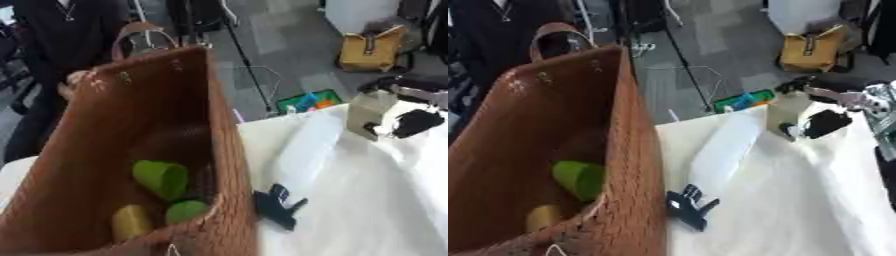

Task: Pick up objects on the table and place them in the box.

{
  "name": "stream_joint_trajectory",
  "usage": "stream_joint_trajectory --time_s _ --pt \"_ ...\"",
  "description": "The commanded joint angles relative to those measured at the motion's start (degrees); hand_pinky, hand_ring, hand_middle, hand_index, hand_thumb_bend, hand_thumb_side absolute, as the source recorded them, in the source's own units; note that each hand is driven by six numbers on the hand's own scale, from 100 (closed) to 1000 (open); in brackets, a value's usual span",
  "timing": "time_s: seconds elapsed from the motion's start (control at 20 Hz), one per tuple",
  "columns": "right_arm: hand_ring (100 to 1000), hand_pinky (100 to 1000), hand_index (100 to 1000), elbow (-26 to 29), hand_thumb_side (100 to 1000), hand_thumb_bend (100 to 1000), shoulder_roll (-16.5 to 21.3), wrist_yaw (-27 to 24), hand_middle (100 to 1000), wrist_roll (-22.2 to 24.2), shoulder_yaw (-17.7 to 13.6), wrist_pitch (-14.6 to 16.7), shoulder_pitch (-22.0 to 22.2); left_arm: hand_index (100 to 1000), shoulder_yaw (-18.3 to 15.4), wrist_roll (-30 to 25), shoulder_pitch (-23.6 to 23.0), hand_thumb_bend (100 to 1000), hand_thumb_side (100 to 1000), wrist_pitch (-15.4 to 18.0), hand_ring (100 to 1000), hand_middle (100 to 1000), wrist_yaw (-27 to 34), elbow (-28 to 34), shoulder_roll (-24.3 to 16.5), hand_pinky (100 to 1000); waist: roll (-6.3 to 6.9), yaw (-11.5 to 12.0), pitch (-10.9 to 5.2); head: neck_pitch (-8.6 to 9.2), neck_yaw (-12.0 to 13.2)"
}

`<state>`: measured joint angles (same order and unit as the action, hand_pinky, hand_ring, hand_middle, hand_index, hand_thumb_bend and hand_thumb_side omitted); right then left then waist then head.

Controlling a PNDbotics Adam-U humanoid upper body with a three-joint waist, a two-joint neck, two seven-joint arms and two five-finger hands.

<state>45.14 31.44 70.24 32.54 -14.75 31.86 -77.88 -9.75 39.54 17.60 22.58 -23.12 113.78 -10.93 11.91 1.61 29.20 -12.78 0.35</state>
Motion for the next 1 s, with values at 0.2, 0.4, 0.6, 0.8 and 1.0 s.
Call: stream_joint_trajectory --time_s 0.2,0.4,0.6,0.8,1.0 --pt "594 799 935 -1.41 433 214 -0.62 0.53 821 5.49 0.48 6.12 0.55 702 -0.57 0.24 0.16 100 717 0.23 716 826 0.09 0.81 -0.58 664 -0.39 0.16 -1.37 0.35 0.13" --pt "554 791 898 -1.45 454 169 -0.93 -0.49 773 4.74 0.59 5.73 0.53 702 -0.55 0.27 0.15 100 719 0.19 717 826 0.1 0.81 -0.55 664 -0.4 0.11 -1.39 0.41 0.17" --pt "527 782 870 -1.45 430 170 -0.89 -1.04 745 4.39 0.93 5.66 0.64 702 -0.59 0.35 0.15 100 718 0.24 718 826 0.05 0.81 -0.56 664 -0.43 0.15 -1.4 0.4 0.19" --pt "513 774 855 -1.44 361 194 -0.81 -0.51 735 3.97 1.12 5.88 0.75 702 -0.65 0.39 0.18 100 717 0.32 717 826 -0.01 0.81 -0.51 663 -0.53 0.18 -1.35 0.53 0.16" --pt "507 767 845 -1.68 311 181 -0.78 0.02 726 3.08 1.22 6.3 0.94 701 -0.66 0.43 0.18 100 716 0.36 716 825 -0.01 0.81 -0.51 660 -0.56 0.18 -1.36 0.59 0.16"
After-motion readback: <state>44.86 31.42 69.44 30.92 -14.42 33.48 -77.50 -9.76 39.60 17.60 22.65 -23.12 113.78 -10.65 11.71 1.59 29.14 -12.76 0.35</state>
